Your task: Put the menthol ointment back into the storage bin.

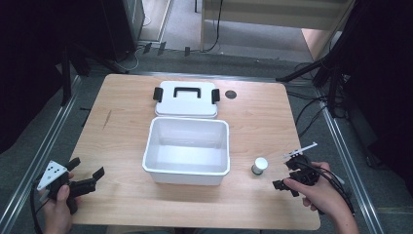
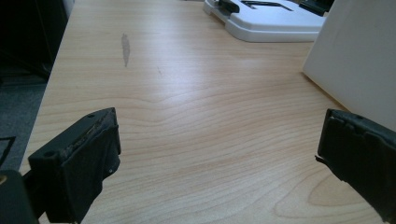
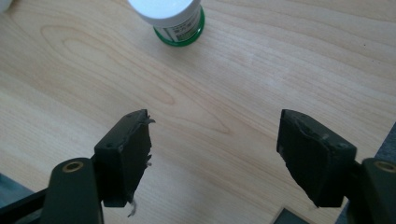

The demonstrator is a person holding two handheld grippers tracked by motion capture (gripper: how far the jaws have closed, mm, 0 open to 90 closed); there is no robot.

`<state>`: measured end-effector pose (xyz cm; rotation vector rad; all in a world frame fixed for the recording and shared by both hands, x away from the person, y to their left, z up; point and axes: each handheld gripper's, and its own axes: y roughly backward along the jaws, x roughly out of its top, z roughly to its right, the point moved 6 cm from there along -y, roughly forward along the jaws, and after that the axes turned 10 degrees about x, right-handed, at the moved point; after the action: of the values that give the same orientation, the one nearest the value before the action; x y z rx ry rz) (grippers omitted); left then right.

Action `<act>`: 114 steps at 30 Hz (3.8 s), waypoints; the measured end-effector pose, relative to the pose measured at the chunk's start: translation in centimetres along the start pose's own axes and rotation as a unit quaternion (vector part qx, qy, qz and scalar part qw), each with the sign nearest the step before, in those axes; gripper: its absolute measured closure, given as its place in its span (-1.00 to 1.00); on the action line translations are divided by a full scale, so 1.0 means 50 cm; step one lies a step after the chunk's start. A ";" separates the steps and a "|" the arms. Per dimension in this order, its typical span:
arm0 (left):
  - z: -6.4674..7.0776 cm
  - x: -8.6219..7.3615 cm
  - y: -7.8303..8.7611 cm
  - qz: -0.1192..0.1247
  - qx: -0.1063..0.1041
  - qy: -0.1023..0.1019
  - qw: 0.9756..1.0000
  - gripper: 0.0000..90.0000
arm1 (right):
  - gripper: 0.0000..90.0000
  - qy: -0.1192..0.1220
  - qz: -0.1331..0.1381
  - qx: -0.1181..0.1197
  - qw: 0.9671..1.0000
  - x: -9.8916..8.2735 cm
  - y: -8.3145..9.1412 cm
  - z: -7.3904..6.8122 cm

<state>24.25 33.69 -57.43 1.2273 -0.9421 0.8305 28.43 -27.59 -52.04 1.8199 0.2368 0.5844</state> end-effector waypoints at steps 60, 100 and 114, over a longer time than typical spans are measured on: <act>0.004 -0.004 -0.004 -0.025 -0.022 -0.009 0.999 -1.00 | -0.27 -0.021 -0.078 -0.042 0.996 0.180 -0.070 -0.053; 0.004 -0.004 -0.004 -0.023 -0.025 -0.006 0.999 -1.00 | 0.14 -0.052 -0.075 -0.014 0.996 0.208 0.006 -0.080; 0.004 -0.003 -0.004 -0.023 -0.025 -0.006 0.999 -1.00 | 0.14 -0.038 -0.075 -0.018 0.996 0.249 0.071 -0.123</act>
<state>24.33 33.44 -57.65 1.2077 -0.9355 0.7598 35.52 -18.13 -43.95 1.7677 0.3061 0.4113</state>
